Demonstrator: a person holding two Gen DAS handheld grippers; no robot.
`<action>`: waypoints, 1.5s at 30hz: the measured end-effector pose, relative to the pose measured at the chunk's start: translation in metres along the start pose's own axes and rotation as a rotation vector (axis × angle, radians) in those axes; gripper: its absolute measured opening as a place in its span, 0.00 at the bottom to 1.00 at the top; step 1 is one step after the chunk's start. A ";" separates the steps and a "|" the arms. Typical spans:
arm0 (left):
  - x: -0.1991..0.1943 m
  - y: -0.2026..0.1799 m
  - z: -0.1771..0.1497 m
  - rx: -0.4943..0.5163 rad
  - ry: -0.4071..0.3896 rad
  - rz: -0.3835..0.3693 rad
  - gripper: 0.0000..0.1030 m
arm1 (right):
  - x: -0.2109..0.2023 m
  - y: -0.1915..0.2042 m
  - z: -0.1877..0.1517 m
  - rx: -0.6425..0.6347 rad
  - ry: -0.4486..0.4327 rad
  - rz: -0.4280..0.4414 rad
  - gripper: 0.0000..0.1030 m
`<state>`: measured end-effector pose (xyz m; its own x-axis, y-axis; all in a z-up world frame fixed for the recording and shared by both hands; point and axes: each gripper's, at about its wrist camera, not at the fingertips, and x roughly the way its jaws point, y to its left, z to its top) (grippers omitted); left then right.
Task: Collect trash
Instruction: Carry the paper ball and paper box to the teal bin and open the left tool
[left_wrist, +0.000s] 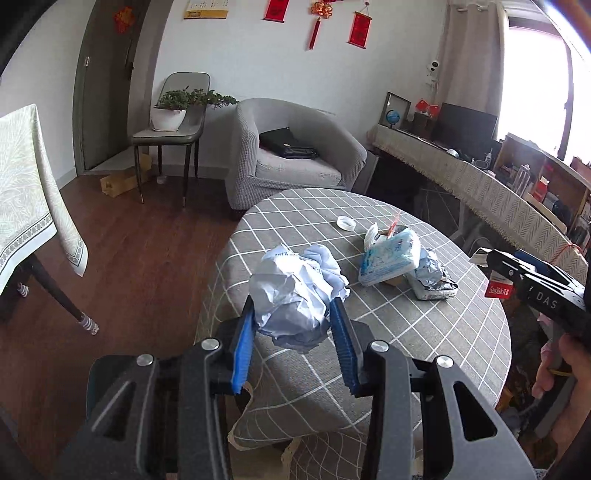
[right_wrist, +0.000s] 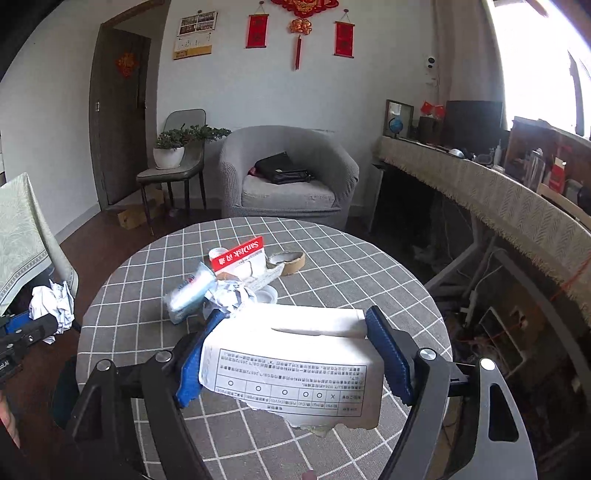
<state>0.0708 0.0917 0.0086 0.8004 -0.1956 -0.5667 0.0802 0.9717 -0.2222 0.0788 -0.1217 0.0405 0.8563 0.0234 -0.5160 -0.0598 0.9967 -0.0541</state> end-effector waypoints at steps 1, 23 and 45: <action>-0.001 0.007 0.000 -0.011 -0.001 0.009 0.41 | -0.002 0.006 0.005 0.000 -0.005 0.029 0.76; -0.002 0.198 -0.054 -0.123 0.194 0.280 0.41 | 0.048 0.235 0.008 -0.189 0.097 0.510 0.76; 0.048 0.244 -0.123 -0.159 0.471 0.262 0.52 | 0.084 0.311 -0.029 -0.248 0.268 0.575 0.76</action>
<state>0.0558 0.3033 -0.1710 0.4268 -0.0238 -0.9041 -0.2058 0.9709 -0.1227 0.1170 0.1883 -0.0442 0.4984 0.4920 -0.7138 -0.6104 0.7838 0.1140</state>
